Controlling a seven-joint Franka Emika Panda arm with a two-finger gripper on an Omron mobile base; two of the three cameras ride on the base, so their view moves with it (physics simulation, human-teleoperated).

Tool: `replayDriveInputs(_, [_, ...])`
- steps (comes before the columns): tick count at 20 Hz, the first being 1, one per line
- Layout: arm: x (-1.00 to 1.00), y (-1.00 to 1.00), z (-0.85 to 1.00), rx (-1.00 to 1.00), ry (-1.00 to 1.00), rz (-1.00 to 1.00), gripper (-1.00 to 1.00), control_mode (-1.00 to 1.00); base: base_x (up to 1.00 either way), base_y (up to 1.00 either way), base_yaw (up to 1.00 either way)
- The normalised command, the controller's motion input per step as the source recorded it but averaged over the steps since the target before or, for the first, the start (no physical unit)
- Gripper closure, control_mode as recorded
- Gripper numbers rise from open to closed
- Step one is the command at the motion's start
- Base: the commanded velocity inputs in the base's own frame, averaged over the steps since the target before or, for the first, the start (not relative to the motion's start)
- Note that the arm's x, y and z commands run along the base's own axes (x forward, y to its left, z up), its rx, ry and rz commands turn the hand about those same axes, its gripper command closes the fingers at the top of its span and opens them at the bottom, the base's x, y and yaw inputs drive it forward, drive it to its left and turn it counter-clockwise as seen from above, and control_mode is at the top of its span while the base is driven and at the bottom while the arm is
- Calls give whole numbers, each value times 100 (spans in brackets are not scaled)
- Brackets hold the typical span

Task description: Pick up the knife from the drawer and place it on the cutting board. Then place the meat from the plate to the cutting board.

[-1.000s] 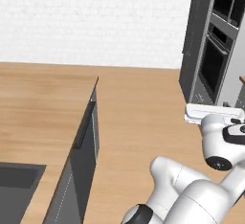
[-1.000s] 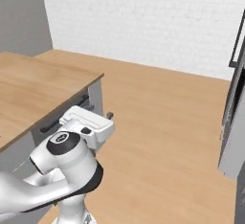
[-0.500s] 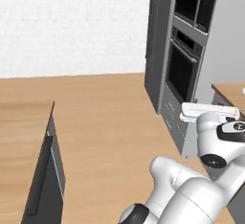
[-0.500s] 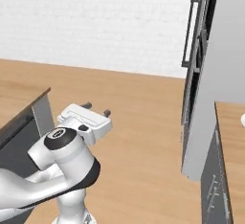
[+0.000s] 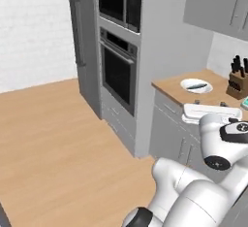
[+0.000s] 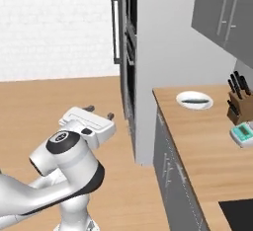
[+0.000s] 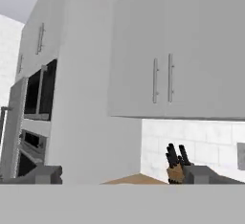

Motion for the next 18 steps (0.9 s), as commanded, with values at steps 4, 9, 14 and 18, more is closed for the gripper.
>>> replayDriveInputs(4, [0, 0, 0, 0, 0, 0, -100, 100, 53, 9, -54])
replayDriveInputs(9, [0, 0, 0, 0, 0, 0, -100, 100, 55, 28, -52])
replayDriveInputs(14, [0, 0, 0, 0, 0, 0, -100, 100, 88, 38, -41])
replayDriveInputs(18, [0, 0, 0, 0, 0, 0, -100, 100, 86, 43, -37])
